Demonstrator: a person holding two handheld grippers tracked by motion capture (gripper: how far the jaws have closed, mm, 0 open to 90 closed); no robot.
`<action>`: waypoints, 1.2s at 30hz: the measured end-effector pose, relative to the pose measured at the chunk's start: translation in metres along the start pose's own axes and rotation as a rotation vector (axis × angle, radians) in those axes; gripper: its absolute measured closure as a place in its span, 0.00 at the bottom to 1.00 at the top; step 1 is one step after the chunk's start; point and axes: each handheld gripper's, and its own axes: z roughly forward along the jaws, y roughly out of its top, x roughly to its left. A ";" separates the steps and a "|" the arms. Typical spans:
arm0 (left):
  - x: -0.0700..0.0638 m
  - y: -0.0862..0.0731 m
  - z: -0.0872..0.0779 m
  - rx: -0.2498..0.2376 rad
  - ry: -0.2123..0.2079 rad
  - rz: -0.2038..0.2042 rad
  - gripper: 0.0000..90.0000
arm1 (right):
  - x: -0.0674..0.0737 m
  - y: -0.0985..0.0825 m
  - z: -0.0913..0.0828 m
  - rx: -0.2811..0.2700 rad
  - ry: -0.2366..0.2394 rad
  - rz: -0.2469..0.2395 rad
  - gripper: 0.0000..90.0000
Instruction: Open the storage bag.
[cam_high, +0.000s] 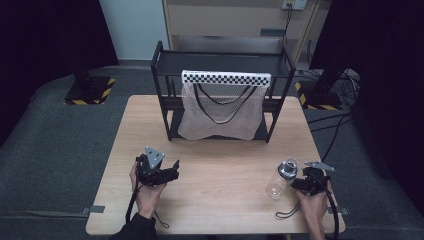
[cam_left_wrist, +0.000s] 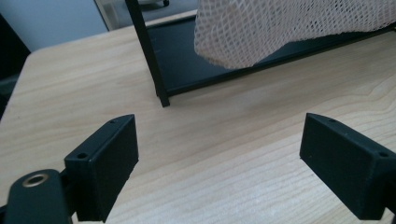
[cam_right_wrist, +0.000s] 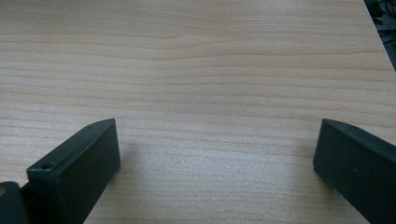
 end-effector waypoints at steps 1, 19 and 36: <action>0.000 0.002 -0.001 -0.004 0.001 0.008 0.12 | 0.000 0.000 0.000 0.000 0.000 0.000 0.01; -0.016 0.058 -0.001 -0.062 0.041 0.167 0.14 | 0.000 0.000 0.000 0.000 0.000 0.001 0.01; -0.041 0.092 0.005 -0.110 0.051 0.329 0.17 | 0.000 0.000 0.000 0.000 0.000 0.001 0.01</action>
